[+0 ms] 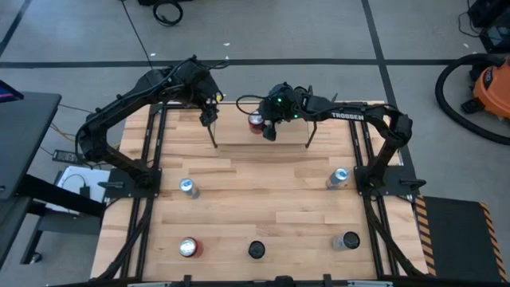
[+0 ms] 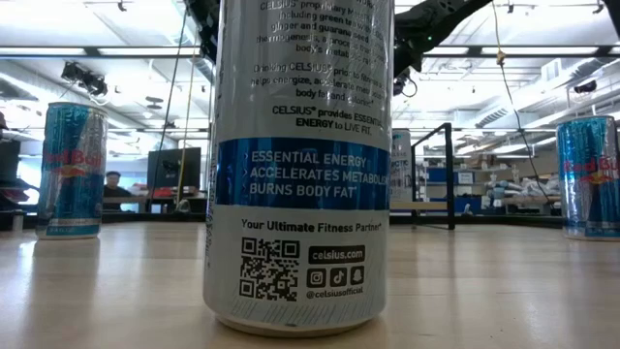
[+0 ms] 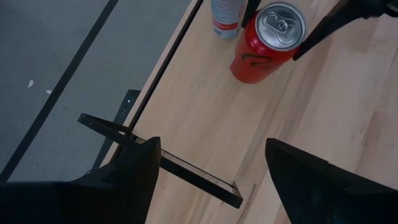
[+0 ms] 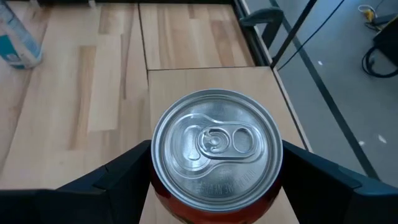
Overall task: Place canned beverage on shelf
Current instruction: Put the top red-black soda can on the shelf
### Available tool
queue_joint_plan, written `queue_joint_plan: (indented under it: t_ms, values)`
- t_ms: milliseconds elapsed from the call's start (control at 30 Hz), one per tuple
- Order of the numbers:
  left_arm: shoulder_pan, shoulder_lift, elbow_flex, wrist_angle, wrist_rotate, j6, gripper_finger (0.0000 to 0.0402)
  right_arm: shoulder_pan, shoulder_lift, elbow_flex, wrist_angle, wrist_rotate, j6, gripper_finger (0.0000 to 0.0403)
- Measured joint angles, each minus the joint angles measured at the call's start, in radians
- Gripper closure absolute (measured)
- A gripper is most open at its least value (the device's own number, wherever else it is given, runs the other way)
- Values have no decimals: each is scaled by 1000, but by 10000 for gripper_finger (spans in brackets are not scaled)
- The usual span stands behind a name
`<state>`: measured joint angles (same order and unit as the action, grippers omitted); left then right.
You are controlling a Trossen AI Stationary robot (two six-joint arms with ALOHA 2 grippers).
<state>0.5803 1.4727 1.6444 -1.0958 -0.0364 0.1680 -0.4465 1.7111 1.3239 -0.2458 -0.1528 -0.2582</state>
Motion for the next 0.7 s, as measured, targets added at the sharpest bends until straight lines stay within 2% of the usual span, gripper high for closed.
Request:
queue_joint_plan:
  t_ms: [167, 500, 700]
  values:
    - [0, 0, 0, -1, 0, 0, 111, 8, 0, 0, 6, -48, 22, 86]
    - [0, 0, 0, -1, 0, 0, 111, 39, 6, 0, 29, -23, 93, 86]
    - [0, 0, 0, -1, 0, 0, 111, 39, 5, -51, 95, -23, 127, 86]
